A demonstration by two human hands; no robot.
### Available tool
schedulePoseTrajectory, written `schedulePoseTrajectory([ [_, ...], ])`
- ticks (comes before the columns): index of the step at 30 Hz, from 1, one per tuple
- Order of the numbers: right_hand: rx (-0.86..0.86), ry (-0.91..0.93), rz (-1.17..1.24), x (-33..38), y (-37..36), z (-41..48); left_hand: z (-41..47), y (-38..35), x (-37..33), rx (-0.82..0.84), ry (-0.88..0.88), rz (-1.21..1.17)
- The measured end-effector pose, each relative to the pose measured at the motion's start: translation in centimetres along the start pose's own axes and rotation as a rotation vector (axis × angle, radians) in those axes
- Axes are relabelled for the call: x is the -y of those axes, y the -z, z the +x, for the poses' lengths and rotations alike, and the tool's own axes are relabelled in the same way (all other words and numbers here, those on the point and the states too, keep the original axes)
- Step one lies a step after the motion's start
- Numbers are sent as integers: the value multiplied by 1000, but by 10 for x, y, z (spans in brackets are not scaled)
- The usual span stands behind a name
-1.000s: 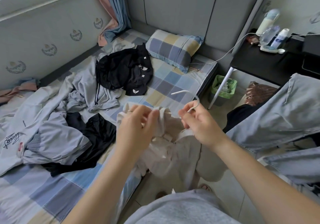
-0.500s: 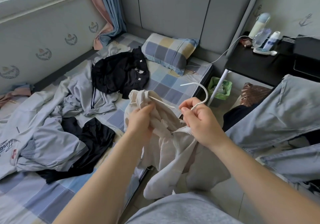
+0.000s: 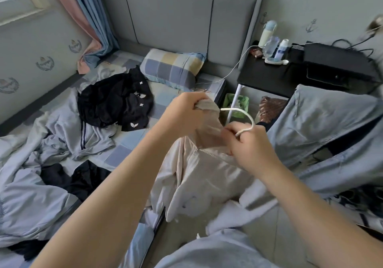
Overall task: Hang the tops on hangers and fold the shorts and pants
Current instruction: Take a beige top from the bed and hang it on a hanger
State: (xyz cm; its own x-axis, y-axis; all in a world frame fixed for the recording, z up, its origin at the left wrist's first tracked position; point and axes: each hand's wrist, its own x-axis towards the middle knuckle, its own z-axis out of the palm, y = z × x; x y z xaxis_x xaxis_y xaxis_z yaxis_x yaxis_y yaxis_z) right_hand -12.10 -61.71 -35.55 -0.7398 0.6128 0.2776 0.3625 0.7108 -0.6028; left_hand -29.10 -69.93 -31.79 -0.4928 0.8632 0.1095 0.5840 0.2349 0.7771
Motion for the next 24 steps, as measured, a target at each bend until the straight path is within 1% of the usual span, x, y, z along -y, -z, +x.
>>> schedulePoseTrajectory([
  [1, -36, -24, 45, -2, 7, -1, 1, -4, -2, 4, 22, 37],
  [2, -37, -60, 45, -4, 12, -3, 3, -8, -3, 3, 41, 42],
  [6, 88, -288, -10, -22, 28, -5, 12, -31, -12, 44, -28, -53],
  [7, 74, -303, 10, -26, 31, -7, 15, -37, -15, 46, -47, -69],
  [10, -50, -218, 38, -33, 41, -14, 23, -53, -22, 86, -73, -91],
  [11, -56, -220, 20, -36, 43, -16, 25, -58, -23, 114, -82, -91],
  [14, 13, -366, -39, -48, 53, -19, 28, -77, -29, 148, -114, -121],
  [15, 2, -389, -27, -52, 55, -22, 29, -83, -31, 150, -114, -142],
  [17, -79, -347, 12, -57, 61, -29, 31, -92, -32, 154, -103, -157],
  [18, -92, -323, 12, -59, 62, -31, 33, -96, -31, 161, -96, -151],
  [19, -71, -328, -4, -62, 64, -33, 35, -99, -30, 171, -90, -142],
  [21, 31, -412, -44, -68, 67, -34, 37, -105, -28, 168, -84, -129],
  [22, 53, -437, -40, -70, 67, -34, 37, -108, -26, 155, -80, -131],
  [24, 10, -393, -8, -70, 67, -33, 37, -111, -25, 128, -65, -152],
])
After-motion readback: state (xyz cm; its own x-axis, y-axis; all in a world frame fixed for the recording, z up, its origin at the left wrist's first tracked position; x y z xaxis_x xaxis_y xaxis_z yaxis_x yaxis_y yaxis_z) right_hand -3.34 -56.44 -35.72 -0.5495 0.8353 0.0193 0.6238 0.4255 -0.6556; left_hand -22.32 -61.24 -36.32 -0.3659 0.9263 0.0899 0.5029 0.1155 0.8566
